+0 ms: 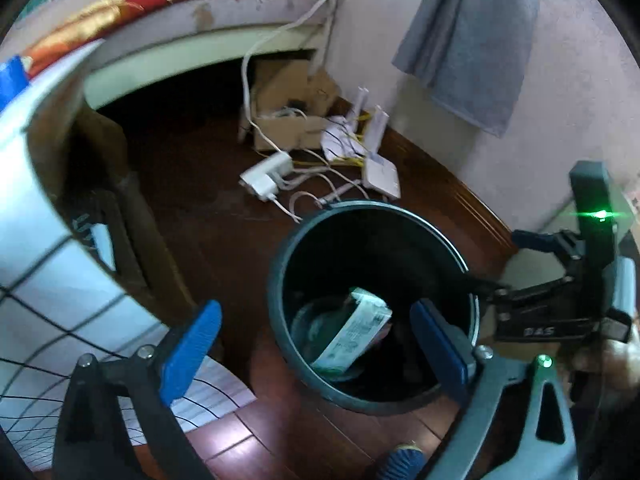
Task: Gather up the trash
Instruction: 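Carry carton and snack bag over the black bin and open both tools, then move both tools back toward the table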
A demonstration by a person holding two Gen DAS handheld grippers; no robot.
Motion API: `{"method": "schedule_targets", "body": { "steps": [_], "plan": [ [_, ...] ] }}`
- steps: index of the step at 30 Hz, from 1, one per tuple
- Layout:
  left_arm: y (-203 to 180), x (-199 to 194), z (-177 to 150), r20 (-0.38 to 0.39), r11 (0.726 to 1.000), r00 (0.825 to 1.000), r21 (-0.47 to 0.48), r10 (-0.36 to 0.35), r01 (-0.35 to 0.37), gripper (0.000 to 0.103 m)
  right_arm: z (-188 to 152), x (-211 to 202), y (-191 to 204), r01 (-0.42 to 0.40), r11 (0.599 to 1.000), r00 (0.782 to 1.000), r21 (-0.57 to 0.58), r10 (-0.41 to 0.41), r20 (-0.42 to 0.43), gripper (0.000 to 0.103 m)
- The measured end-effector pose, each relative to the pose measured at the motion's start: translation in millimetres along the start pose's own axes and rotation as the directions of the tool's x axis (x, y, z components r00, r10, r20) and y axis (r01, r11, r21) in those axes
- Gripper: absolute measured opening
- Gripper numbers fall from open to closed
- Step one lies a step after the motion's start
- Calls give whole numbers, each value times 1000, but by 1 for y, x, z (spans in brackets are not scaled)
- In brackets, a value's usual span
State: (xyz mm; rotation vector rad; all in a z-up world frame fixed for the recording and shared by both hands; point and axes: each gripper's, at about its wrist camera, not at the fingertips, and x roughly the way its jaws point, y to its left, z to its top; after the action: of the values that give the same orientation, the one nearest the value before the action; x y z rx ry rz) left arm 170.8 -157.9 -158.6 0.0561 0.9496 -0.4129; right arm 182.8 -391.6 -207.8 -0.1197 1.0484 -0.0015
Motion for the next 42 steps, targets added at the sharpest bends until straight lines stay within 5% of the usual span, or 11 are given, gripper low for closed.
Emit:
{"method": "schedule_targets", "body": {
  "steps": [16, 25, 32, 38, 42],
  "plan": [
    [29, -70, 11, 167, 990, 976, -56, 138, -130, 99, 25, -107, 50, 42, 999, 977, -11, -39, 211, 103],
    [62, -133, -1, 249, 965, 935, -132, 253, -226, 101, 38, -157, 113, -38, 998, 953, -52, 52, 300, 103],
    [103, -188, -25, 329, 926, 871, -230, 364, -300, 101, 52, -183, 177, -142, 979, 920, -146, 184, 345, 103],
    [157, -222, -53, 326, 884, 845, -351, 423, -307, 101, 66, -183, 238, -221, 951, 910, -219, 281, 303, 103],
    [194, -238, -75, 294, 833, 814, -417, 502, -363, 101, 76, -185, 273, -254, 940, 902, -226, 315, 296, 103]
  ]
}}
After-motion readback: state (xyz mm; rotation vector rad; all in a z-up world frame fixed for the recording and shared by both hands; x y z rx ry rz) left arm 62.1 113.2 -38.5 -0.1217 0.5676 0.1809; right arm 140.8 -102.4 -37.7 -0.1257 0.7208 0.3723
